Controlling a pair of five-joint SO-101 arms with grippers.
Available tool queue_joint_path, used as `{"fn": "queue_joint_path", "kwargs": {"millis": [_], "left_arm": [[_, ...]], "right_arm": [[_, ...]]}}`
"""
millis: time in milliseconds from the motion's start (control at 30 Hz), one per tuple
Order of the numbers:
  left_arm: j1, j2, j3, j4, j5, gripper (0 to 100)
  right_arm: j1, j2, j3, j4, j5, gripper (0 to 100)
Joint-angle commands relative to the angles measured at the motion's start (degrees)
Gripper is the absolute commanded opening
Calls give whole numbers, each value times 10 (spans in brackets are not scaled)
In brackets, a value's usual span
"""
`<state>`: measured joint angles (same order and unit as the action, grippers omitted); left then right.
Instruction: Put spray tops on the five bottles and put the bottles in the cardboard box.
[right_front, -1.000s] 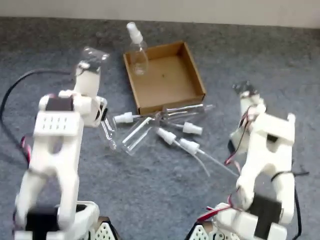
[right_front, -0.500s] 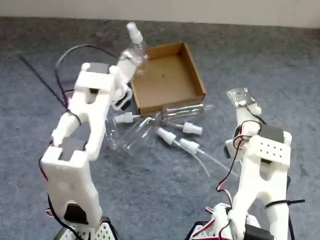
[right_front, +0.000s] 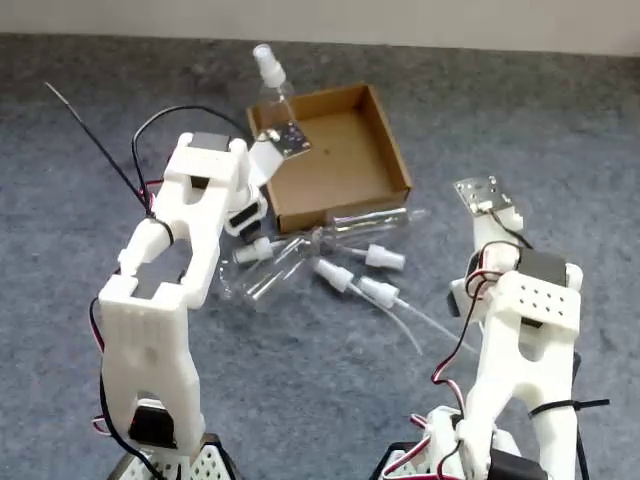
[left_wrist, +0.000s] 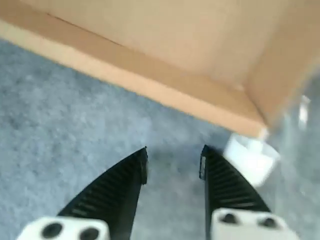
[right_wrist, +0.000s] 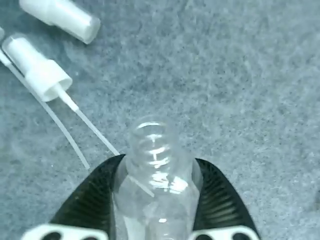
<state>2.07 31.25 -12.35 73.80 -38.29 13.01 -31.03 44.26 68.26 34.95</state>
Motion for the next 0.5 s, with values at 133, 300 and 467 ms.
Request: {"fn": "queue_joint_path", "kwargs": {"millis": [133,300,467], "left_arm": [[7,-145,-17,105,-4,166],[31,-147,65,84,-5,216],[46,-146,173,-44,-5,224]], "right_arm": [[-17,-23,20,-5,-7,4],[-16,-24,20,-5,-7,4],[-16,-27,20,-3,-7,4]]}}
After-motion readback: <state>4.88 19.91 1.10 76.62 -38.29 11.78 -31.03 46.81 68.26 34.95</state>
